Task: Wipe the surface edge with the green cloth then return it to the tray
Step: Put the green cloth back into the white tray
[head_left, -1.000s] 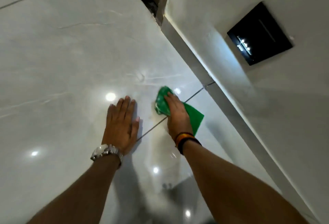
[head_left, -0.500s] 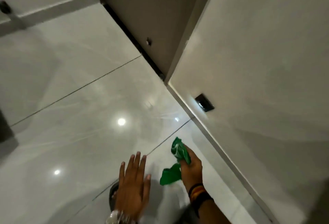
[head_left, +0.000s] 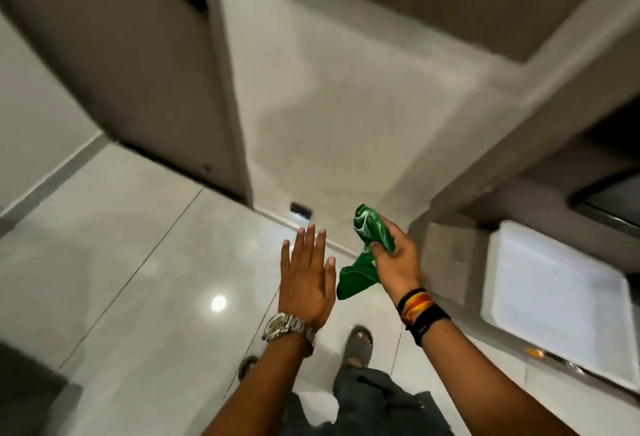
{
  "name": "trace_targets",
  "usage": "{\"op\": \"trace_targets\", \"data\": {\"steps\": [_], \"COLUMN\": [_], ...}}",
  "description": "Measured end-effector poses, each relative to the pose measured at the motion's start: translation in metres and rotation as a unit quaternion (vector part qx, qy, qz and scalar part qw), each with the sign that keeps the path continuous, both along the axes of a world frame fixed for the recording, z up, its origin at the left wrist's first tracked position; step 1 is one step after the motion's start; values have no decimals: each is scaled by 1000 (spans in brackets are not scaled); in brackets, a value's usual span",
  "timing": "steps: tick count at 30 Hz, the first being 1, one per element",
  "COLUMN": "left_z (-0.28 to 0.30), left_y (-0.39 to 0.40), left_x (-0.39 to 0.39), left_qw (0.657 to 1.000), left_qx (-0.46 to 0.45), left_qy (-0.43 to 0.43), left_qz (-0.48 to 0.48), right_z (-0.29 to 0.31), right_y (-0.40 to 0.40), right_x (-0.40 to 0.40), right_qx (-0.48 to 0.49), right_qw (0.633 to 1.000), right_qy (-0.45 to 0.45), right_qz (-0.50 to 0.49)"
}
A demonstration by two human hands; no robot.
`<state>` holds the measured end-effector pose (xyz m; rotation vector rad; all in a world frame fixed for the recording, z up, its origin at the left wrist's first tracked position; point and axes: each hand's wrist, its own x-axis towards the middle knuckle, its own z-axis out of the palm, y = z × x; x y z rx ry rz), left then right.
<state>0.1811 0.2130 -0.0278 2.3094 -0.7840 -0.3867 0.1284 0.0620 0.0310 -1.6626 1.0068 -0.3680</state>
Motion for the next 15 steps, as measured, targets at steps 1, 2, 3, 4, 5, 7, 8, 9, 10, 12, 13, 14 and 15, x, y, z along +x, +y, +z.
{"op": "trace_targets", "data": {"steps": [1, 2, 3, 4, 5, 7, 8, 9, 10, 12, 13, 14, 15], "left_z": [9, 16, 22, 28, 32, 40, 43, 45, 46, 46, 45, 44, 43], "left_y": [-15, -29, -44, -57, -66, -88, -98, -108, -115, -137, -148, -156, -161], "left_x": [-5, -10, -17, -23, -27, -41, -48, -55, -60, -69, -74, -79, -84], "left_qw": [1000, 999, 997, 995, 992, 986, 984, 981, 979, 977, 977, 979, 980], "left_qx": [-12, -21, -29, -34, -36, -37, -33, -29, -24, -21, -14, -5, 3], "left_qy": [-6, -12, -21, -30, -38, -51, -57, -64, -69, -78, -81, -81, -83], "left_qz": [-20, -44, -68, -93, -113, -155, -167, -178, -188, -197, -195, -189, -181], "right_z": [12, 24, 35, 46, 54, 71, 76, 78, 79, 72, 64, 56, 46], "right_y": [-10, -20, -32, -46, -58, -87, -101, -116, -129, -160, -175, -189, -200], "right_x": [-13, -27, -43, -59, -73, -109, -128, -146, -161, -187, -196, -201, -201], "right_qx": [-9, -20, -33, -46, -57, -81, -91, -102, -112, -117, -111, -104, -93], "right_qw": [999, 998, 995, 991, 987, 977, 971, 966, 961, 952, 950, 951, 954], "right_qy": [-14, -24, -31, -30, -23, -1, 17, 35, 55, 80, 95, 111, 119], "right_qz": [-29, -59, -90, -121, -148, -199, -219, -236, -248, -270, -275, -270, -260]}}
